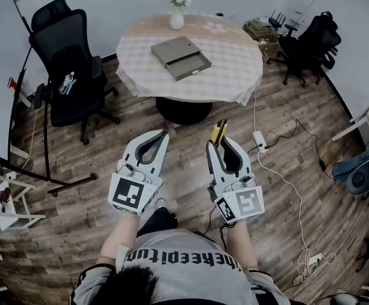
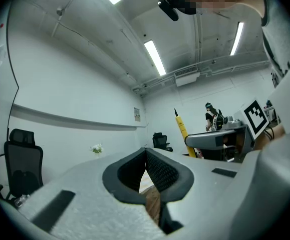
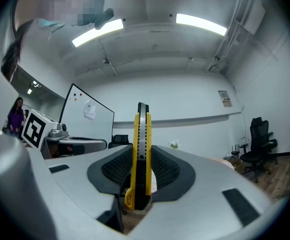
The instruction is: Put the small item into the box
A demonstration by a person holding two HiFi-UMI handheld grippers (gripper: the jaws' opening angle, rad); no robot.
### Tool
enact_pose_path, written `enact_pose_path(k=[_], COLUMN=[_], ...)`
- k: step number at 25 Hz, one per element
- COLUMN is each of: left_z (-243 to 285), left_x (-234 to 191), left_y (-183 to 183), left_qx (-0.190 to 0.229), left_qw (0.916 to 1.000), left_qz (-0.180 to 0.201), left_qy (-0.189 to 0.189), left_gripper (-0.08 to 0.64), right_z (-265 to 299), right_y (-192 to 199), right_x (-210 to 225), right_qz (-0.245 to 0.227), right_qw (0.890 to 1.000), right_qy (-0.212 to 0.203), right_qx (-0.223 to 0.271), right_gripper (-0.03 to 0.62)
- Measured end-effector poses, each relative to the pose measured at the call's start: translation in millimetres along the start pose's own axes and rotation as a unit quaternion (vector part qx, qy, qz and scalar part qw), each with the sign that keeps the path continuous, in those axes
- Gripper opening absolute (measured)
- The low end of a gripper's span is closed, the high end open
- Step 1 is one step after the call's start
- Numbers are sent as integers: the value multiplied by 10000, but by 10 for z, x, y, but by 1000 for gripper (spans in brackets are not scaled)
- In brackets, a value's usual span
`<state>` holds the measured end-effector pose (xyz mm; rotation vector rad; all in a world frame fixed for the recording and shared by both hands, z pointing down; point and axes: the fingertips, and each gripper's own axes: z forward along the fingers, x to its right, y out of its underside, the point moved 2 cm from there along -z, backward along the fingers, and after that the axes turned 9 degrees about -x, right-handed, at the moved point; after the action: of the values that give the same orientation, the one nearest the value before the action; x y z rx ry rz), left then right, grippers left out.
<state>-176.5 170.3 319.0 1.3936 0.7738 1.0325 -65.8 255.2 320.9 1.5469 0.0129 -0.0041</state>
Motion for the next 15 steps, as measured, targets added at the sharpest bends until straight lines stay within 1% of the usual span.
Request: enact_pose_path(k=[4,6,10,15], left_z=[123,186,269,330], left_x=[-197,-321,-527,-712], left_y=[44,46,55,65], left_qx=[26,29,61,221], left_qw=[9999,9998,9996,9980], left_qz=[-102,-23,-68,-114], left_qy=[135,169,277,575], left_gripper=[15,15,15,15], right_z=[248,382,608,827], right_y=[8,21,32,31], right_x=[36,35,21,-34], right_qz=[29,15,46,115], right_qw=[9999,9999,9997,9996], right_qy=[98,130,216,275], right_qx=[1,-43,-60,-32], right_gripper=[118,118,118,118])
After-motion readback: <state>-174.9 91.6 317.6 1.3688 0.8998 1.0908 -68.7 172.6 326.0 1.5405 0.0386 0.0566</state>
